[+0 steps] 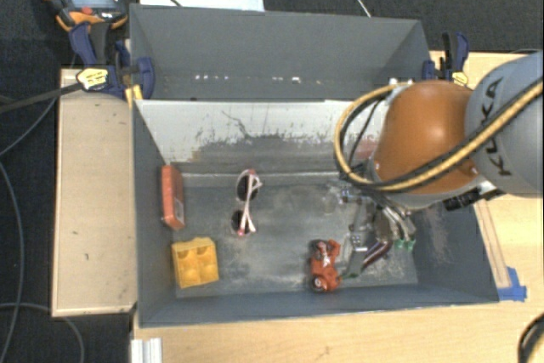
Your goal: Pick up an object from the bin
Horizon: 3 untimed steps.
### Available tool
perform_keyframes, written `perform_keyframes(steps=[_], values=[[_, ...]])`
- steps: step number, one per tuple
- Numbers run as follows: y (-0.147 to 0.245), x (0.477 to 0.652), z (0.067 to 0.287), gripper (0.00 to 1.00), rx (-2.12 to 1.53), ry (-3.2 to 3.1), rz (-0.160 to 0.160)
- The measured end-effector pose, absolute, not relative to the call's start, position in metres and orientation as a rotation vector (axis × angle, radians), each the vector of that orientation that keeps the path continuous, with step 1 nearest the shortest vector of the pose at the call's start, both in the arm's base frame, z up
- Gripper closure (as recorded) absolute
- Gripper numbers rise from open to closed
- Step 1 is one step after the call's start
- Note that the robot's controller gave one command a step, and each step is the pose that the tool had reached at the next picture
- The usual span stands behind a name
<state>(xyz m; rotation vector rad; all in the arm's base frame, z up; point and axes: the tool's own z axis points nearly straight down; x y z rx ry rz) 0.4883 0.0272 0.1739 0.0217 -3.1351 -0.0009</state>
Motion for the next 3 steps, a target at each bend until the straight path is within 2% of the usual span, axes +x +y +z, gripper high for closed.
perform_keyframes(steps=[1,2,3], values=[[0.027,0.49,0.178,0.0,0.02,-3.144,-0.001],[0.022,0.494,0.069,0.0,-0.145,-3.127,-0.002],[0.026,0.491,0.098,0.0,-0.545,-3.101,-0.003]])
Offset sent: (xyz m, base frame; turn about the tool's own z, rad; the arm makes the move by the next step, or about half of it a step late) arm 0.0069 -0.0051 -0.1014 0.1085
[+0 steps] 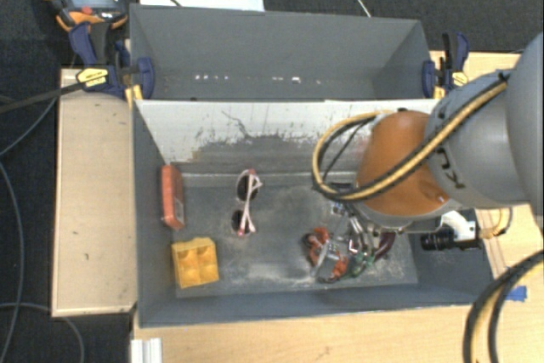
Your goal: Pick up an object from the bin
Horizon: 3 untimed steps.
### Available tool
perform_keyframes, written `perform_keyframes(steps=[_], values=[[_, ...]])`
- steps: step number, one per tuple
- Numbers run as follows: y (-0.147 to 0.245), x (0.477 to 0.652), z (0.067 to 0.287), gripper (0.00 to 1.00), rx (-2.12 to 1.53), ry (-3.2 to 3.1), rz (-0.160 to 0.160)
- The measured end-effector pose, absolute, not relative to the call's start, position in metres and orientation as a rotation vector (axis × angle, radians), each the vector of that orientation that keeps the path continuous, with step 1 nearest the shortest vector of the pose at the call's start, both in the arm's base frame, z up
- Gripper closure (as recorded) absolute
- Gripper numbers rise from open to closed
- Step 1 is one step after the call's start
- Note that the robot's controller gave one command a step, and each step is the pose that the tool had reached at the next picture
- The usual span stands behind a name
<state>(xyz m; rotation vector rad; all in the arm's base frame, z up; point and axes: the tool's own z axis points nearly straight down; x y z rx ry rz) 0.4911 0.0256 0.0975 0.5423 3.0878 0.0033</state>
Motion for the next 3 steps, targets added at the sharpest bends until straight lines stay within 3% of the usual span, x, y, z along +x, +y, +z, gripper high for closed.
perform_keyframes(steps=[1,2,3], values=[[0.002,0.529,0.07,1.0,0.256,3.139,0.002],[0.002,0.529,0.07,1.0,0.257,3.138,0.002],[-0.001,0.529,0.175,1.0,0.263,3.142,0.002]])
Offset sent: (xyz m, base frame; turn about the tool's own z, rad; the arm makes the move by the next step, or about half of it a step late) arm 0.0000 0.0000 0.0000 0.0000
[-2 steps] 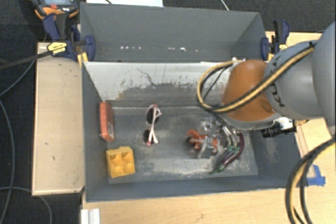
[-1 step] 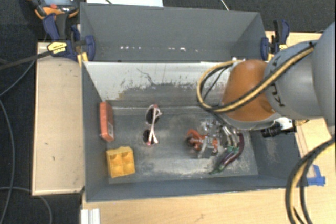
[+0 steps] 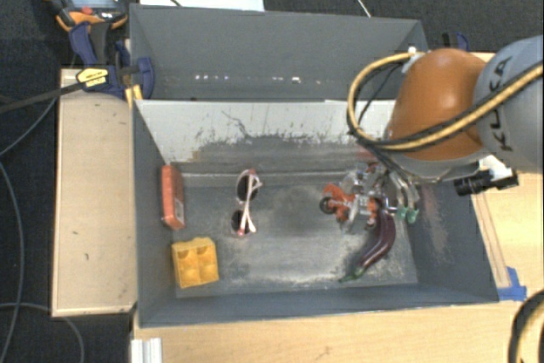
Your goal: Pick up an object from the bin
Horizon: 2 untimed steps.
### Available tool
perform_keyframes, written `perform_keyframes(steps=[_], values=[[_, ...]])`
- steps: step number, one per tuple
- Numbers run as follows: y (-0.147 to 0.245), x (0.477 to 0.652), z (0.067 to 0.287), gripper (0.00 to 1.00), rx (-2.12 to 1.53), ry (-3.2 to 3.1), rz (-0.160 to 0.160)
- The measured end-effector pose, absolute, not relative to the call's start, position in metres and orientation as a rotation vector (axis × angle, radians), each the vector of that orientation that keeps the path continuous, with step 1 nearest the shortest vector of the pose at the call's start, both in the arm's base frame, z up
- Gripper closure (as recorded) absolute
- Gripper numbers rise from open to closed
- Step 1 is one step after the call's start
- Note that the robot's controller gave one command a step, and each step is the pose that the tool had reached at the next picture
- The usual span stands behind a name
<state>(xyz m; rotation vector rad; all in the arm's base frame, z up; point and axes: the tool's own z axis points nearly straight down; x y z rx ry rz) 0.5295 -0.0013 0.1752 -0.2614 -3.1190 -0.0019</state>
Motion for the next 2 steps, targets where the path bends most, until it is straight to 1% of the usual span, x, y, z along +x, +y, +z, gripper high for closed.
perform_keyframes(steps=[1,2], values=[[-0.003,0.54,0.155,1.0,-0.33,-3.12,-0.003],[-0.012,0.532,0.24,1.0,-0.299,-3.116,-0.002]])
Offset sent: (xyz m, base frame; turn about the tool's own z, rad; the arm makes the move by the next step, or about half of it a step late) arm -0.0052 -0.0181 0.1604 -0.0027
